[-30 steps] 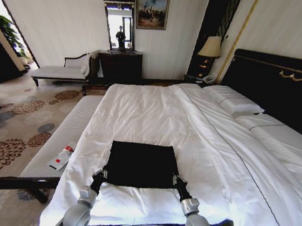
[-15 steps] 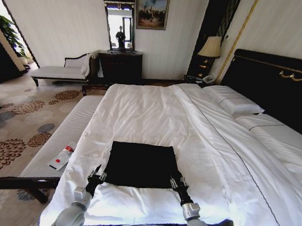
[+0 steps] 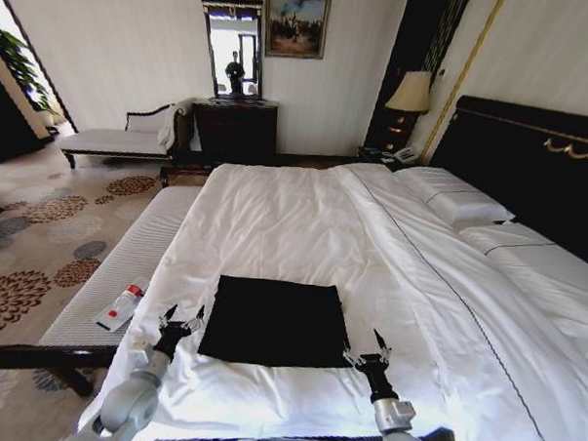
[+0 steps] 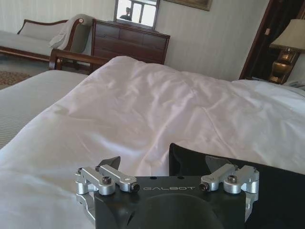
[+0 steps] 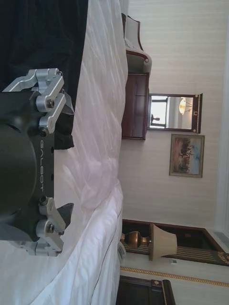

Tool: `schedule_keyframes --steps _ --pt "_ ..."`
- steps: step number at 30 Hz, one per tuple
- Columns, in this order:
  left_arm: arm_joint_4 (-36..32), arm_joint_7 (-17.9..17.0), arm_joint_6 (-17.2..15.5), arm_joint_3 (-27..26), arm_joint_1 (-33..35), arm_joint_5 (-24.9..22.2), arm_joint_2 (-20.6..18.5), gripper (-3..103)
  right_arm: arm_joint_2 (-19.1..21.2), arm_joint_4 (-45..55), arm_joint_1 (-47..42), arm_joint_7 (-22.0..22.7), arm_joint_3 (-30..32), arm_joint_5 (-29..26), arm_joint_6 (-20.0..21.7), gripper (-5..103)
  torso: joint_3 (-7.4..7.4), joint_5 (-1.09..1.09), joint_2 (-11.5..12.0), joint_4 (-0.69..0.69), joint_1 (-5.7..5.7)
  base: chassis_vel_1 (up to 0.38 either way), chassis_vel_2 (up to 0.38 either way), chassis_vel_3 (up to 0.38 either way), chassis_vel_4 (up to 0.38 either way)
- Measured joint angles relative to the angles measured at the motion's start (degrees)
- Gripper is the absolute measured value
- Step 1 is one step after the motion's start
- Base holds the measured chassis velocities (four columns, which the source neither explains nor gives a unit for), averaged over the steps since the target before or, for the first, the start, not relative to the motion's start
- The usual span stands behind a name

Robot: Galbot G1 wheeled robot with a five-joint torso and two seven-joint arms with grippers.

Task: Fold the clothes on the bed.

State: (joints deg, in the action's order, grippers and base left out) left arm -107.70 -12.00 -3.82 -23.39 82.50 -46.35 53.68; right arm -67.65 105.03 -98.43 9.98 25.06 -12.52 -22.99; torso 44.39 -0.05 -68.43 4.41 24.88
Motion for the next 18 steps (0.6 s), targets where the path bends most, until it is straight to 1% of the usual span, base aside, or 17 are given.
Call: schedule_keyframes --steps 1,3,5,6,7,8,9,10,11,12,13,14,16,17,18 --pt "1.7 0.0 -1.2 0.9 -3.1 -1.8 0.0 100 0.3 0.4 0.1 0.0 0.0 -0.3 0.5 100 0.00 0.01 0.0 0.03 0.00 0.000 0.000 0.000 0.000" --pt "2.5 0.1 -1.8 1.2 -4.2 -2.5 0.1 100 0.7 0.5 0.6 0.0 -0.3 -0.6 0.9 100 0.00 0.00 0.0 0.06 0.00 0.000 0.000 0.000 0.000" --pt "5.4 0.7 -3.0 2.7 -7.9 -3.9 0.3 100 1.9 0.7 2.0 0.0 -1.1 -1.2 1.9 100 0.00 0.01 0.0 -0.08 0.00 0.000 0.000 0.000 0.000" --pt "6.3 1.0 -3.3 3.5 -9.4 -4.0 0.3 103 1.9 0.7 2.0 0.0 -1.2 -1.3 2.1 100 0.00 0.03 0.0 -0.05 0.00 0.000 0.000 0.000 0.000" --pt "8.3 1.6 -3.7 5.1 -12.0 -4.2 0.4 100 1.9 0.9 1.8 0.0 -1.2 -1.3 2.2 100 0.00 0.02 0.0 -0.02 0.00 0.000 0.000 0.000 0.000" --pt "8.3 1.6 -3.7 5.1 -12.0 -4.2 0.4 100 1.9 0.9 1.8 0.0 -1.2 -1.3 2.2 100 0.00 0.02 0.0 -0.02 0.00 0.000 0.000 0.000 0.000" --pt "10.0 2.0 -3.9 6.6 -14.2 -4.4 0.7 99 1.8 1.0 1.6 0.0 -1.1 -1.3 2.3 100 0.00 0.00 0.0 0.02 0.01 0.000 0.000 0.000 0.000" --pt "10.7 2.1 -4.0 7.3 -15.2 -4.7 0.8 98 1.7 1.0 1.5 0.0 -1.1 -1.3 2.3 100 0.00 0.00 0.0 0.02 0.00 0.000 0.000 0.000 0.000" --pt "11.5 2.2 -4.2 8.1 -16.4 -5.1 1.0 98 1.7 1.0 1.4 0.0 -1.0 -1.4 2.3 100 0.00 0.00 0.0 0.02 0.01 0.000 0.000 0.000 0.000" --pt "13.4 2.8 -4.6 10.2 -18.8 -6.4 1.5 97 1.7 1.2 1.3 0.1 -0.8 -1.4 2.4 100 0.00 0.01 0.0 0.01 0.00 0.000 0.000 0.000 0.000" --pt "14.7 3.0 -4.8 11.5 -20.3 -7.4 1.9 94 1.7 1.3 1.2 0.2 -0.6 -1.5 2.5 100 0.00 0.01 0.0 0.00 0.00 0.000 0.000 0.000 0.000" --pt "14.7 3.0 -4.8 11.5 -20.3 -7.4 1.9 94 1.7 1.3 1.2 0.2 -0.6 -1.5 2.5 100 0.00 0.01 0.0 0.00 0.00 0.000 0.000 0.000 0.000" --pt "16.4 3.3 -5.1 13.1 -22.5 -8.7 2.5 89 1.9 1.6 1.1 0.4 -0.3 -1.8 2.8 100 0.00 0.01 0.0 0.00 0.00 0.000 0.000 0.000 0.000" --pt "17.9 3.6 -5.2 14.0 -23.8 -9.3 3.0 89 1.9 1.8 1.1 0.5 -0.1 -2.0 3.0 100 0.00 0.01 0.0 0.01 0.00 0.000 0.000 0.000 0.000" --pt "19.7 3.8 -5.3 14.9 -25.5 -9.8 3.6 85 2.0 2.1 0.9 0.7 0.2 -2.3 3.3 100 0.00 0.00 0.0 0.00 0.00 0.000 0.000 0.000 0.000"
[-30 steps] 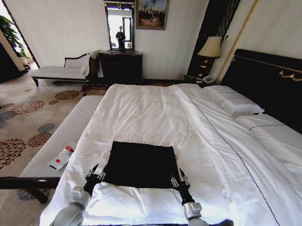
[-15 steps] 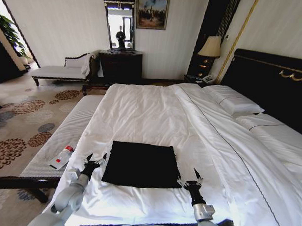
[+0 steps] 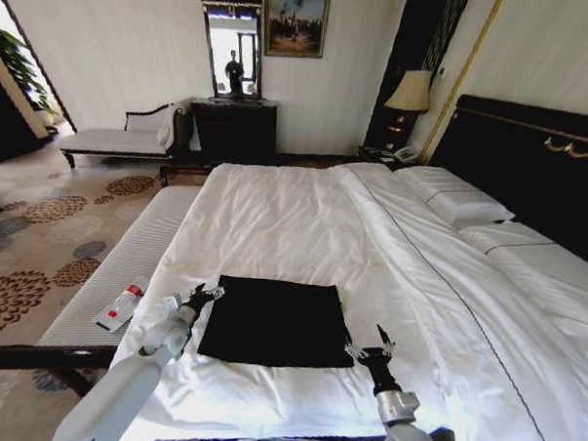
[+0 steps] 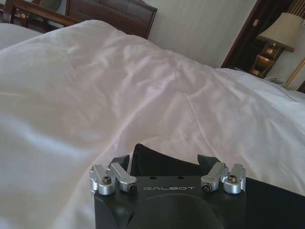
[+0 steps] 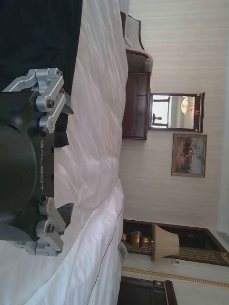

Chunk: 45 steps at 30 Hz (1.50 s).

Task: Fold the clothes on the bed.

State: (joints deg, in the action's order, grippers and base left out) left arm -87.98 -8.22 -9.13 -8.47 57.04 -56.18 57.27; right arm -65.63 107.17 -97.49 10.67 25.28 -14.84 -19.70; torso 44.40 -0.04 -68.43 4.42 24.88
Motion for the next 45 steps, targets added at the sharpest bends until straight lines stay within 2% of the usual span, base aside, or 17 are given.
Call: schedule_keyframes --steps 1,5,17,20,22,23,24,26,29,32,35,37,40,45 --pt "1.9 0.1 0.0 0.6 -1.6 -0.5 0.7 80 0.1 0.2 -0.1 0.1 0.3 -0.2 0.1 100 0.00 0.00 0.0 0.00 0.00 0.000 0.000 0.000 0.000" --pt "5.4 0.5 0.0 1.1 -4.4 -1.2 1.9 74 0.2 0.6 -0.5 0.2 1.0 -0.6 0.4 100 0.00 0.00 0.0 0.00 0.00 0.000 0.000 0.000 0.000" --pt "15.1 2.5 0.1 3.7 -11.8 -1.9 3.7 69 0.4 1.4 -0.7 0.7 1.9 -1.7 1.3 100 -0.01 0.01 0.0 0.00 0.00 0.000 0.000 0.000 0.000" --pt "17.2 2.8 0.1 4.9 -13.1 -1.8 4.5 62 0.4 1.9 -0.8 0.9 2.2 -2.3 1.7 100 -0.01 0.01 0.0 0.00 0.00 0.000 0.000 0.000 0.000" --pt "17.3 2.9 0.1 5.2 -13.1 -1.6 4.6 62 0.3 2.0 -0.8 0.9 2.4 -2.4 1.7 100 -0.01 0.00 0.0 0.00 0.00 0.000 0.000 0.000 0.000" --pt "17.3 3.1 0.1 5.4 -12.7 -1.4 4.6 54 0.3 2.1 -1.0 0.9 2.7 -2.6 1.7 100 -0.01 0.01 0.0 0.01 0.00 0.000 0.000 0.000 0.000" --pt "17.3 3.1 0.1 5.4 -12.5 -1.3 4.6 54 0.2 2.1 -1.1 0.9 2.7 -2.6 1.7 100 -0.01 0.01 0.0 0.01 0.00 0.000 0.000 0.000 0.000" --pt "17.1 3.4 0.2 5.4 -11.2 -0.7 4.5 43 0.3 2.2 -1.3 0.9 3.2 -3.1 1.7 100 -0.01 0.00 0.0 -0.01 -0.01 0.000 0.000 0.000 0.000" --pt "16.8 3.5 0.3 5.3 -10.4 -0.3 4.3 37 0.3 2.2 -1.2 0.9 3.3 -3.3 1.7 100 -0.01 0.00 0.0 -0.01 -0.01 0.000 0.000 0.000 0.000" --pt "16.1 3.5 0.4 5.0 -9.5 0.0 4.1 22 0.3 2.3 -1.0 0.9 3.1 -3.4 1.8 100 -0.01 0.00 0.0 -0.01 -0.01 0.000 0.000 0.000 0.000" --pt "15.4 3.5 0.5 4.6 -9.0 0.3 4.0 17 0.3 2.3 -0.9 0.9 2.9 -3.4 2.0 100 -0.01 0.00 0.0 -0.01 -0.01 0.000 0.000 0.000 0.000" --pt "14.8 3.5 0.6 4.4 -8.7 0.5 3.9 6 0.2 2.3 -0.9 0.9 2.8 -3.3 2.0 100 -0.01 0.00 0.0 0.00 -0.01 0.000 0.000 0.000 0.000" --pt "14.4 3.5 0.8 4.2 -8.5 0.8 3.8 1 0.2 2.4 -0.9 0.9 2.7 -3.3 2.0 100 -0.01 0.00 0.0 -0.01 -0.01 0.000 0.000 0.000 0.000" --pt "14.1 3.3 1.0 4.0 -8.4 1.3 3.7 1 0.3 2.5 -0.9 1.0 2.8 -3.5 2.1 100 -0.01 0.00 0.0 0.00 -0.01 0.000 0.000 0.000 0.000"
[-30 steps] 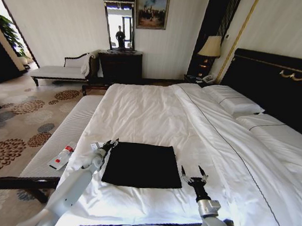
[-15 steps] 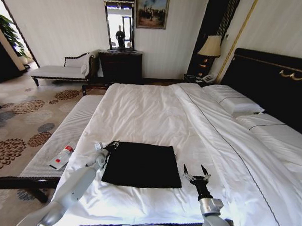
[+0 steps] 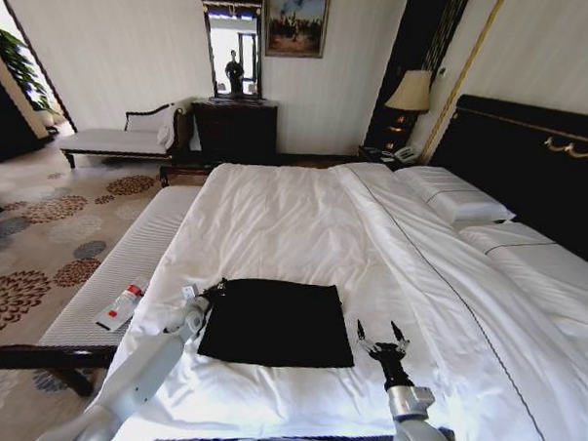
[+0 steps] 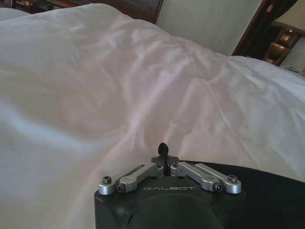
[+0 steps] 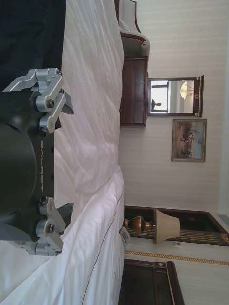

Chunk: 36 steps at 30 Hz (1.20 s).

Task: Fold the clothes on the bed.

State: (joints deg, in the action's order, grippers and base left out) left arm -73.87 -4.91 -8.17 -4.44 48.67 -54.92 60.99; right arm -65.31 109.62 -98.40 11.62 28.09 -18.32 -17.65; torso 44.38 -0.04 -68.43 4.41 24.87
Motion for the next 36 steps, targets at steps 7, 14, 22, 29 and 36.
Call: schedule_keyframes --steps 7,14,22,29,36 --pt "-4.0 -1.1 0.8 -1.3 1.8 2.0 -1.0 1 4.1 0.0 3.4 1.6 -0.2 -6.8 2.2 100 0.00 -0.01 0.0 0.02 0.00 0.000 0.000 0.000 0.000" --pt "-9.9 -1.7 1.4 -2.9 5.2 3.1 -3.7 1 11.6 -2.0 14.3 -1.5 -2.4 -23.5 9.1 100 0.01 0.00 0.0 -0.03 0.00 0.000 0.000 0.000 0.000" --pt "-12.2 -3.3 1.4 -3.1 6.8 4.1 -4.1 1 13.9 -11.6 28.3 -12.7 -7.2 -45.0 22.6 100 0.01 0.01 0.0 -0.01 0.00 0.000 0.000 0.000 0.000" --pt "-13.8 -4.5 1.2 -3.3 8.3 4.3 -5.6 1 9.9 -31.1 43.7 -22.0 -17.4 -48.1 24.7 100 0.01 0.00 0.0 0.00 0.01 0.000 0.000 0.000 0.000" --pt "-13.5 -4.6 1.1 -2.7 7.7 4.3 -5.5 1 7.5 -36.1 46.4 -23.1 -20.0 -46.6 24.7 100 0.01 0.00 0.0 0.00 0.01 0.000 0.000 0.000 0.000"
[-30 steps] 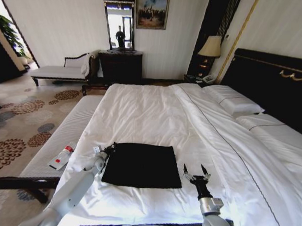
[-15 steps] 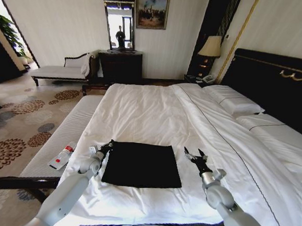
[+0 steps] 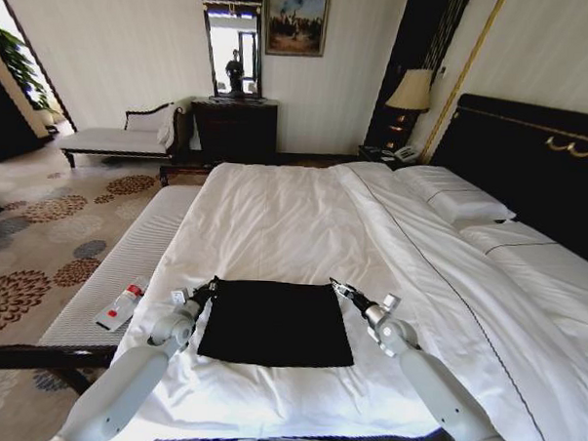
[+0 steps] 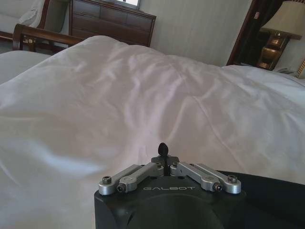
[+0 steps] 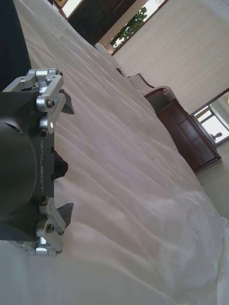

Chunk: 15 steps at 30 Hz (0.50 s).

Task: Fold the clothes on the bed.

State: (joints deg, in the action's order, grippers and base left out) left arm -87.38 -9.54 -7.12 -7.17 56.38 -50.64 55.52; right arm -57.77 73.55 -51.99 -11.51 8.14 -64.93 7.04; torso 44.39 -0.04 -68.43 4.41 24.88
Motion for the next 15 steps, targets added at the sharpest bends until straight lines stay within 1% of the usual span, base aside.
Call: schedule_keyframes --steps 3,6,8,9,10,11,13,14,15 --pt "0.4 0.0 0.0 0.4 -0.5 0.0 0.3 1 -1.4 -3.4 0.9 -0.3 -0.7 1.1 -0.3 100 0.00 0.00 0.0 0.00 0.00 0.000 0.000 0.000 0.000" --pt "0.5 0.0 0.0 0.4 -0.6 0.0 0.3 1 -1.6 -4.8 1.4 -0.6 -0.9 1.5 -0.4 101 0.00 0.00 0.0 0.00 0.00 0.000 0.000 0.000 0.000" --pt "0.5 0.0 0.0 0.4 -0.6 0.0 0.2 1 -1.6 -5.4 1.7 -1.0 -1.2 1.6 -0.4 97 0.00 0.00 0.0 0.00 0.00 0.000 0.000 0.000 0.000" --pt "0.5 0.0 0.0 0.4 -0.6 0.0 0.2 1 -1.6 -5.4 1.7 -1.0 -1.2 1.6 -0.4 97 0.00 0.00 0.0 0.00 0.00 0.000 0.000 0.000 0.000" --pt "0.5 0.0 0.0 0.4 -0.6 0.0 0.2 1 -1.4 -5.6 1.7 -1.2 -1.4 1.6 -0.4 92 0.00 0.00 0.0 0.00 0.00 0.000 0.000 0.000 0.000" --pt "0.5 0.1 0.0 0.4 -0.6 0.0 0.1 1 -1.3 -5.9 1.8 -1.6 -1.5 1.7 -0.5 92 -0.01 -0.01 0.0 0.01 0.00 0.000 0.000 0.000 0.000" --pt "0.5 0.1 0.0 0.4 -0.5 0.0 -0.1 1 -1.2 -6.4 1.9 -2.2 -1.9 1.8 -0.5 82 -0.01 -0.01 0.0 0.01 0.00 0.000 0.000 0.000 0.000" --pt "0.5 0.1 0.0 0.4 -0.5 0.0 -0.1 1 -1.2 -6.4 1.9 -2.2 -1.9 1.8 -0.5 82 -0.01 -0.01 0.0 0.01 0.00 0.000 0.000 0.000 0.000" --pt "0.5 0.2 0.0 0.3 -0.5 0.2 -0.2 1 -1.1 -6.4 1.9 -2.7 -2.0 1.8 -0.6 76 -0.01 0.00 0.0 0.01 0.00 0.000 0.000 0.000 0.000"
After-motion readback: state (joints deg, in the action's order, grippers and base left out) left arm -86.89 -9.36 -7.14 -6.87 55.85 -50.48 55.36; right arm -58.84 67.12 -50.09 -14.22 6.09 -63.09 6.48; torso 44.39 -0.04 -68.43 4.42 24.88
